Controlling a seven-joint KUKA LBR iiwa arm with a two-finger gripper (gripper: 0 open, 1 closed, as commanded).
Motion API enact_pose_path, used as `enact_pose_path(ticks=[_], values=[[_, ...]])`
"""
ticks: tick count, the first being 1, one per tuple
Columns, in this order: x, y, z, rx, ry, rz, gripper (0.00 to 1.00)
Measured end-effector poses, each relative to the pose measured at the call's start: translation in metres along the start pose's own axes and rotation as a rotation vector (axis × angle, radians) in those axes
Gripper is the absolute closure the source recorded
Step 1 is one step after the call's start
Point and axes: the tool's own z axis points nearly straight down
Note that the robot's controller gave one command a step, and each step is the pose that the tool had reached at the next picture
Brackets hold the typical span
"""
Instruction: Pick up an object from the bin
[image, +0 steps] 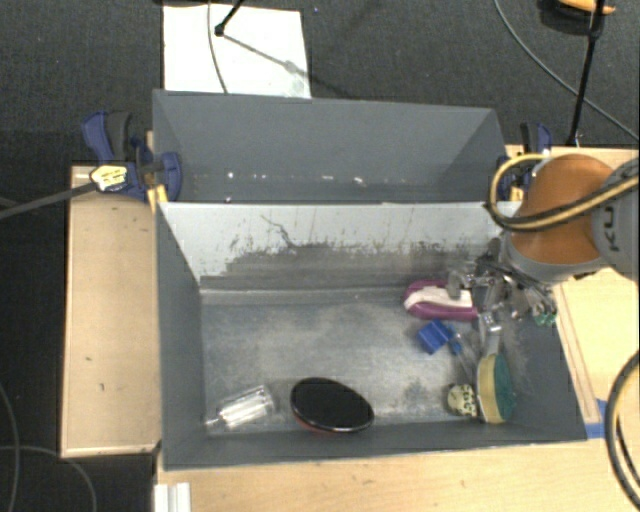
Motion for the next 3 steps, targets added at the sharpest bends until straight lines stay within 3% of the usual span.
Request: enact_pose_path(ticks=[1,2,3], values=[[0.02,0.056,-0.03,-0.006,0.011,0.266,0.0],[0.025,0.038,-0.05,-0.002,0.008,0.361,0.0],[0.017,0.044,-0.002,-0.001,0.014,0.513,0.0]])
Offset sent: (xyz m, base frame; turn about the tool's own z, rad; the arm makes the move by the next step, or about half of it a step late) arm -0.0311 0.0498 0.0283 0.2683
